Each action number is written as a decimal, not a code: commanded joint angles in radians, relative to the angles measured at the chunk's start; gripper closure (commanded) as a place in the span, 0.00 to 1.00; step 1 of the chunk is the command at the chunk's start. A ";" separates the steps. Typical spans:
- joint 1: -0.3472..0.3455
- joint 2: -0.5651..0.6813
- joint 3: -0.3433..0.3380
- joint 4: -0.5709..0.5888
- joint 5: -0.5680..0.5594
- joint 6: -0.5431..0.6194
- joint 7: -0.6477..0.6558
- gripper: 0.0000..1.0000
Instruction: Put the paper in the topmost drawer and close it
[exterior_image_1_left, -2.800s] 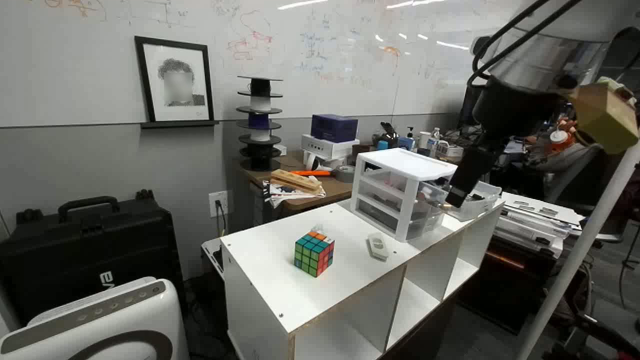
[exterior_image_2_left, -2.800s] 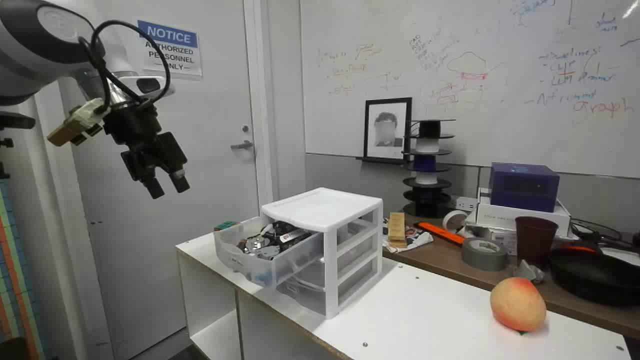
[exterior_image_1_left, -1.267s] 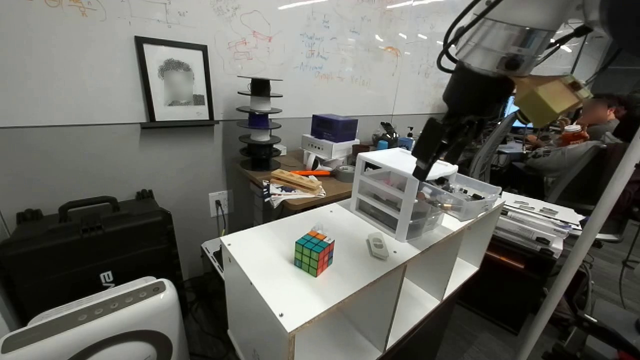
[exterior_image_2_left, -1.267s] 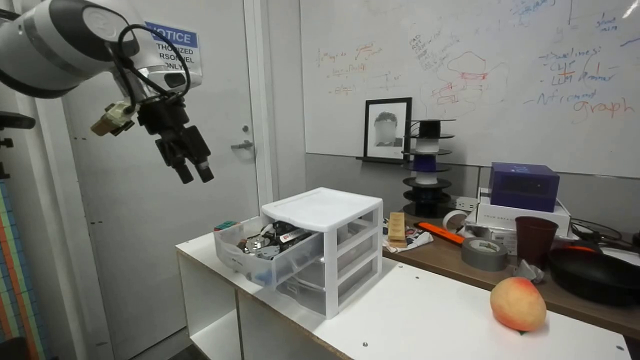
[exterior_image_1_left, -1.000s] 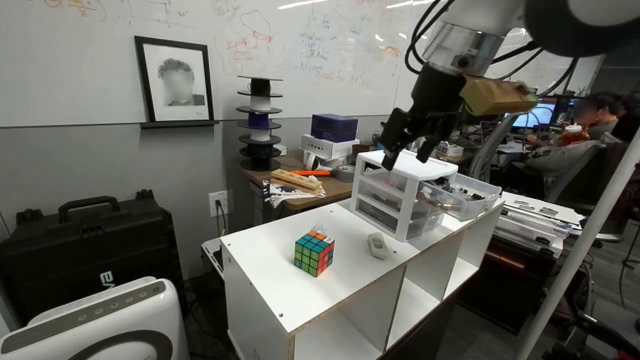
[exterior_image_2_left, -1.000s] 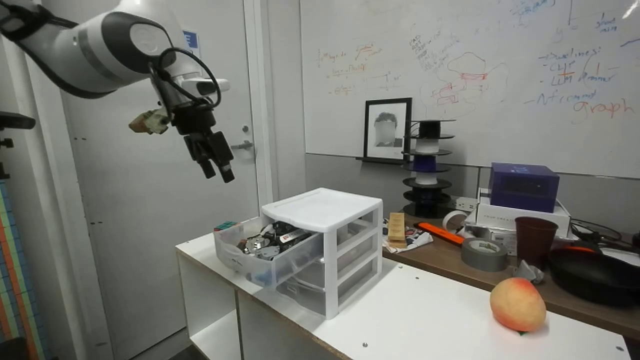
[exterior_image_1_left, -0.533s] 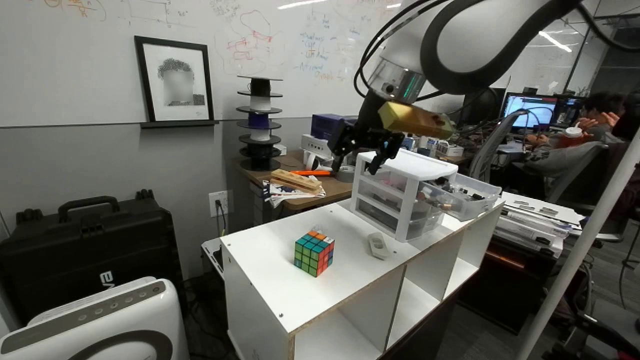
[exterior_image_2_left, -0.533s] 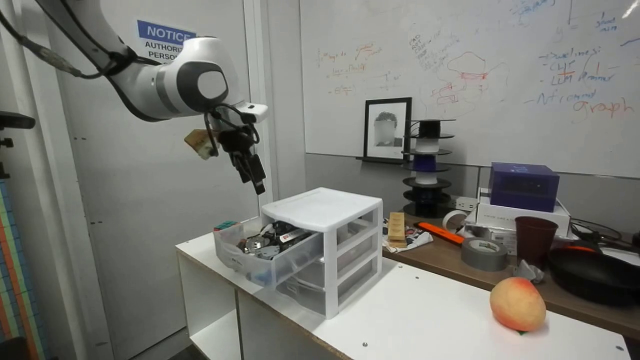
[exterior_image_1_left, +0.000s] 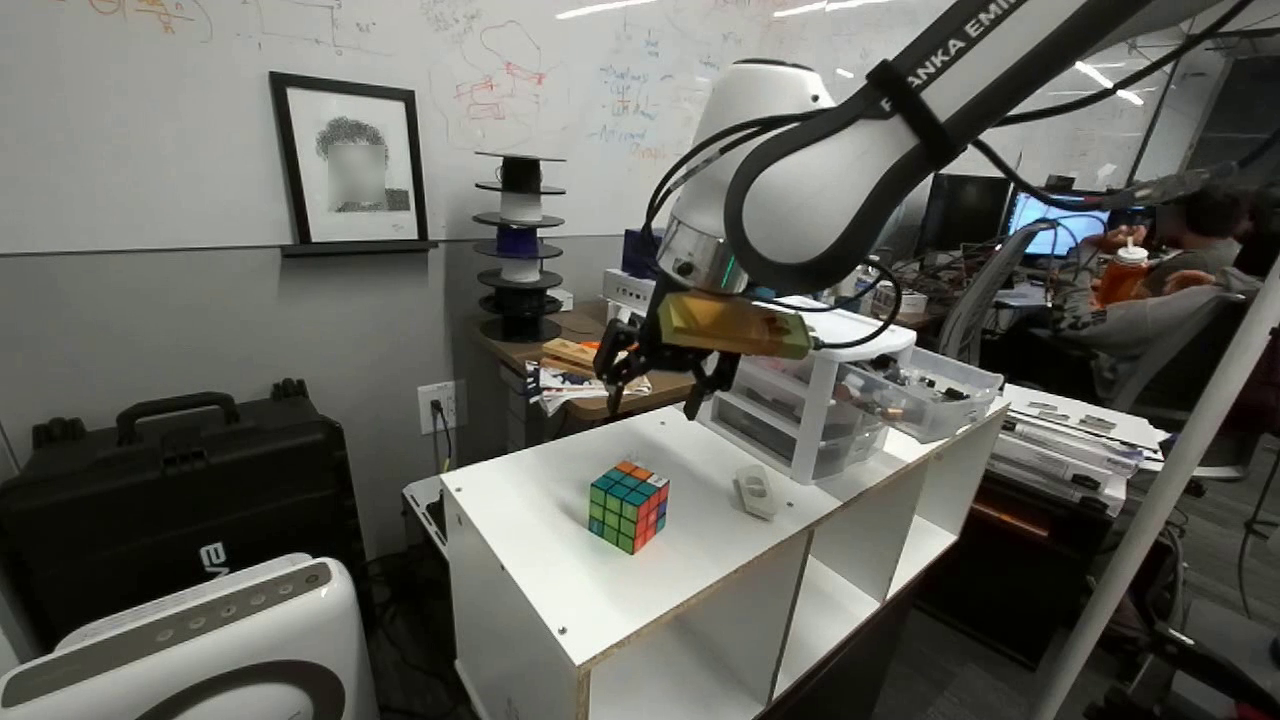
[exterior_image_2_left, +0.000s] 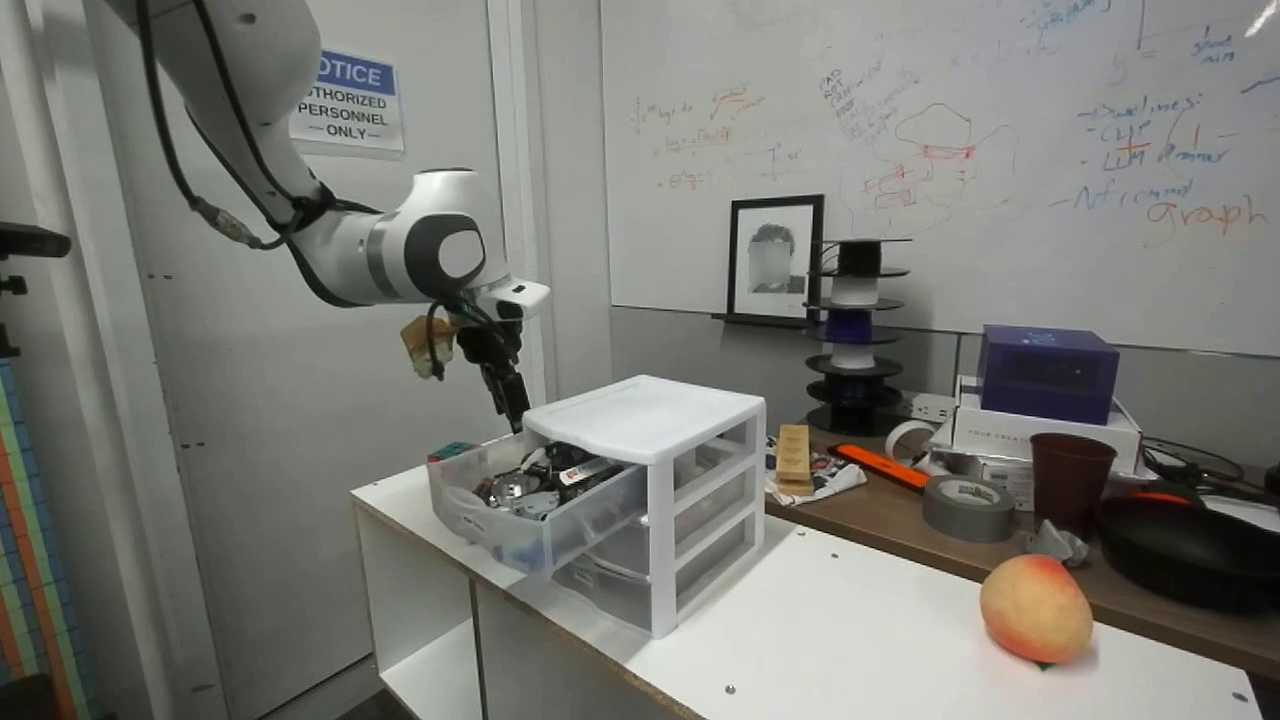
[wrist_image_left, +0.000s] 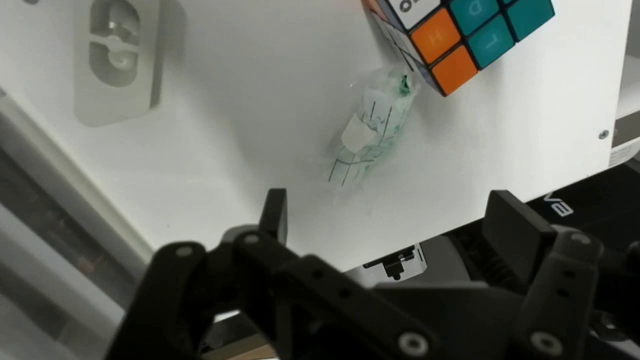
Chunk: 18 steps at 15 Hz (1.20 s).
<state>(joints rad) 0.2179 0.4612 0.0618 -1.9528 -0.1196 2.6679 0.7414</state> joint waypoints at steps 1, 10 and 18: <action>0.070 0.102 -0.063 0.091 0.018 0.000 0.058 0.00; 0.124 0.247 -0.120 0.202 0.020 0.001 0.080 0.00; 0.113 0.240 -0.075 0.200 0.042 -0.034 0.012 0.64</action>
<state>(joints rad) 0.3281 0.6997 -0.0339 -1.7688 -0.1157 2.6630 0.7999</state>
